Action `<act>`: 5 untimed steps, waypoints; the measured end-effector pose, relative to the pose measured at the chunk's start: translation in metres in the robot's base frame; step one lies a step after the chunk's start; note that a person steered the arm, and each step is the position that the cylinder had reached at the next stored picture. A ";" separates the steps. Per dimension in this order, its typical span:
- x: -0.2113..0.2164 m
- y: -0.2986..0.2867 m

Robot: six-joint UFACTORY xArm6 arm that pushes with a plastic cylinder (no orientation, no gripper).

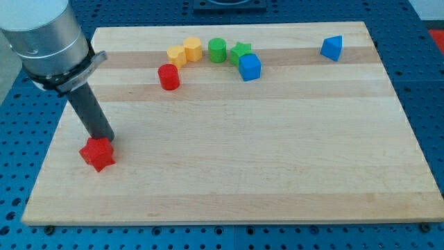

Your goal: Place the red circle diagonal to the top right of the red star

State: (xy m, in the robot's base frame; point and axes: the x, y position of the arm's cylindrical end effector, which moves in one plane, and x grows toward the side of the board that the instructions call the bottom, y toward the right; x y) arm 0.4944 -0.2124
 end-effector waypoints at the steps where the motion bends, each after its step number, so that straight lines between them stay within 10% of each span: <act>1: 0.012 -0.004; 5: 0.010 0.031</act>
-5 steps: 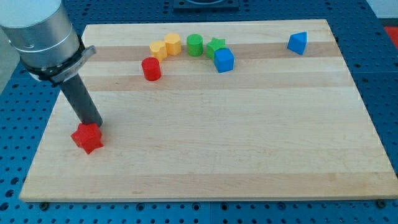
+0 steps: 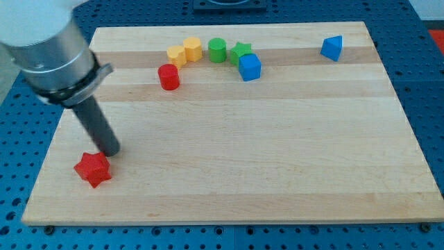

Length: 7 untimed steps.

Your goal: Place the red circle diagonal to the top right of the red star

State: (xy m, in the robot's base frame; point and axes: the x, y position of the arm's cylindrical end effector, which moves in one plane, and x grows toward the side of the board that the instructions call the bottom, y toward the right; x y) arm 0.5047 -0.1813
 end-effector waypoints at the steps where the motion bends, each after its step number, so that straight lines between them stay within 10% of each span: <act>1: -0.072 0.022; 3: -0.105 0.019; 5: -0.253 0.015; 7: -0.230 0.043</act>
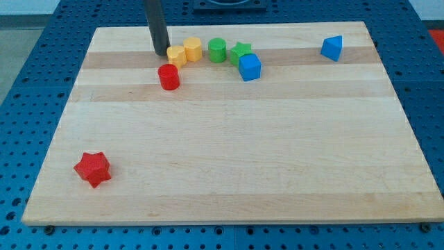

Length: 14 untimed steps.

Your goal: Place the red circle diagonal to the top right of the red star

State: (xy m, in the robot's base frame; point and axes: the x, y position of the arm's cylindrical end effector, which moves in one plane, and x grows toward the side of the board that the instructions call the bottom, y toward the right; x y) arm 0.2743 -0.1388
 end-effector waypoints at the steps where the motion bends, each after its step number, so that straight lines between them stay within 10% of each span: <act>1: 0.007 0.000; 4: 0.130 0.000; 6: 0.115 -0.002; 9: 0.215 0.070; 11: 0.074 0.136; 14: 0.077 0.052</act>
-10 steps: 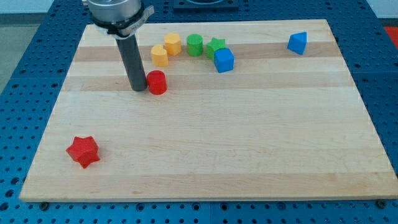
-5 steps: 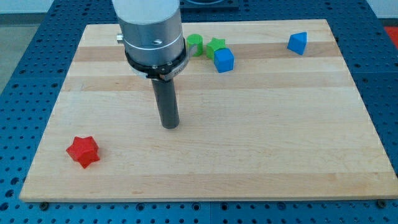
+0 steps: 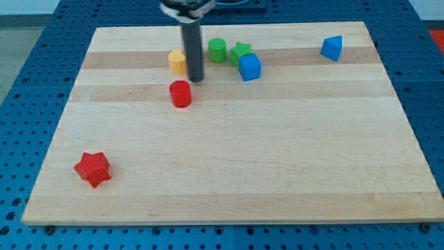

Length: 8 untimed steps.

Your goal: Place the red circle diagonal to the top right of the red star

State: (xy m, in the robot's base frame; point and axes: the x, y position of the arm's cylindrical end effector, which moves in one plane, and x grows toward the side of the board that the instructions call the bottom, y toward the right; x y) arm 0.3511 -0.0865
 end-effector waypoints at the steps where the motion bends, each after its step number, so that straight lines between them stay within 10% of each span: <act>1: 0.016 -0.024; 4: 0.109 -0.063; 6: 0.008 -0.032; 8: 0.029 -0.004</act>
State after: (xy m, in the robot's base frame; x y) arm 0.3801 -0.0901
